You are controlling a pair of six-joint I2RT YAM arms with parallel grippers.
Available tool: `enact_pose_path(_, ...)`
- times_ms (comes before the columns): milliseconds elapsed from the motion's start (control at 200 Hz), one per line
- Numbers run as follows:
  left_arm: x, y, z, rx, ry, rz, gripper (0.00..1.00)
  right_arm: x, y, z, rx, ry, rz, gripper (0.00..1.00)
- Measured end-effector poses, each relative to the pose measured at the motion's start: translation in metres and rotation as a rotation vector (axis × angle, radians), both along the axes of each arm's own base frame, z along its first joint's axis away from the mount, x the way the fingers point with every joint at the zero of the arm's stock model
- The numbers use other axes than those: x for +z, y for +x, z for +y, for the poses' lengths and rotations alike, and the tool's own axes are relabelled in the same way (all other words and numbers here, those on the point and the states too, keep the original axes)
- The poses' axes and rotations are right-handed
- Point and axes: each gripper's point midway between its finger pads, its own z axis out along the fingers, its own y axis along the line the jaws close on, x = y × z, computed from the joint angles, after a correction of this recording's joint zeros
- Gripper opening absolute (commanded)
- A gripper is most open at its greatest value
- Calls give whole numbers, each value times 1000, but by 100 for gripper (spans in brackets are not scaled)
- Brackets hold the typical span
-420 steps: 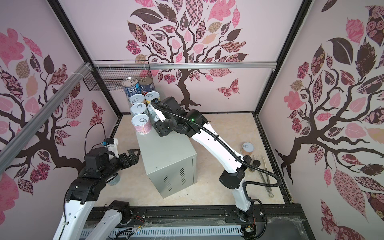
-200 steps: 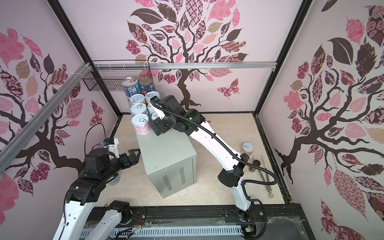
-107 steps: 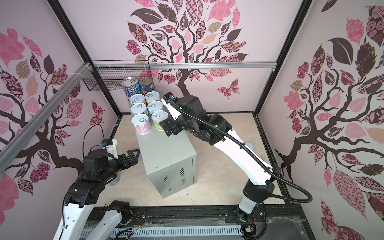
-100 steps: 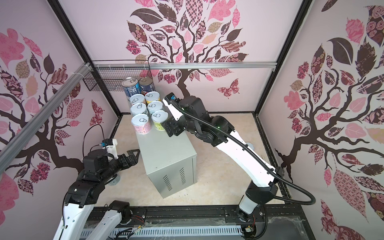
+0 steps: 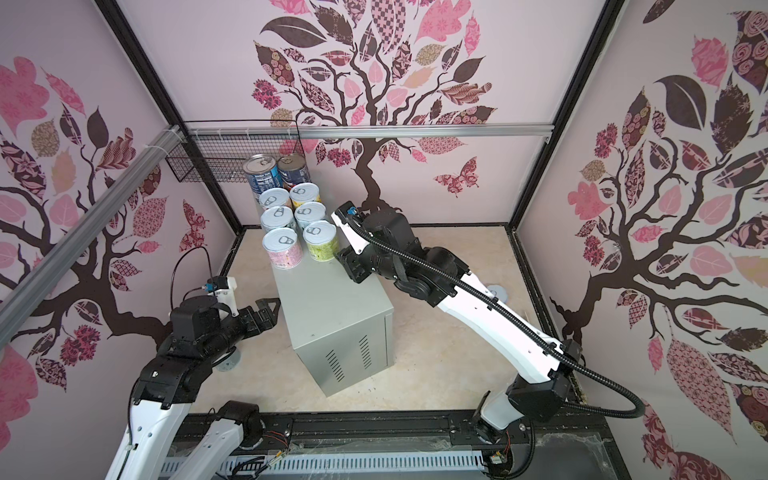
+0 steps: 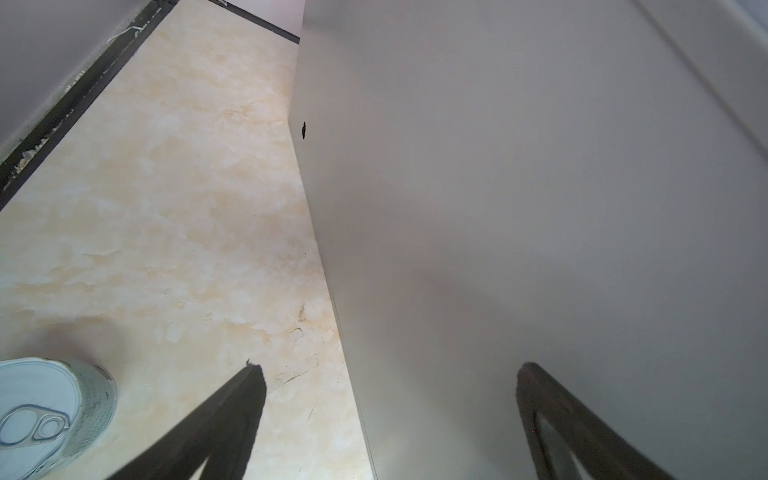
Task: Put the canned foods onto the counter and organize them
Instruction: 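Open the right gripper and lift it off the green-labelled can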
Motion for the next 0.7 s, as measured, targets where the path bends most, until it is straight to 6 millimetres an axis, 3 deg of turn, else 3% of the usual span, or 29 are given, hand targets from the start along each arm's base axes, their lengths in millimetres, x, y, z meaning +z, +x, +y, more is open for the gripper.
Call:
enact_pose_path(345, 0, 1, 1, 5, 5, -1, 98, -29, 25, 20, 16, -13, 54, 50)
enact_pose_path(695, 1, 2, 4, 29, -3, -3, 98, -29, 25, 27, 37, 2, 66, 55)
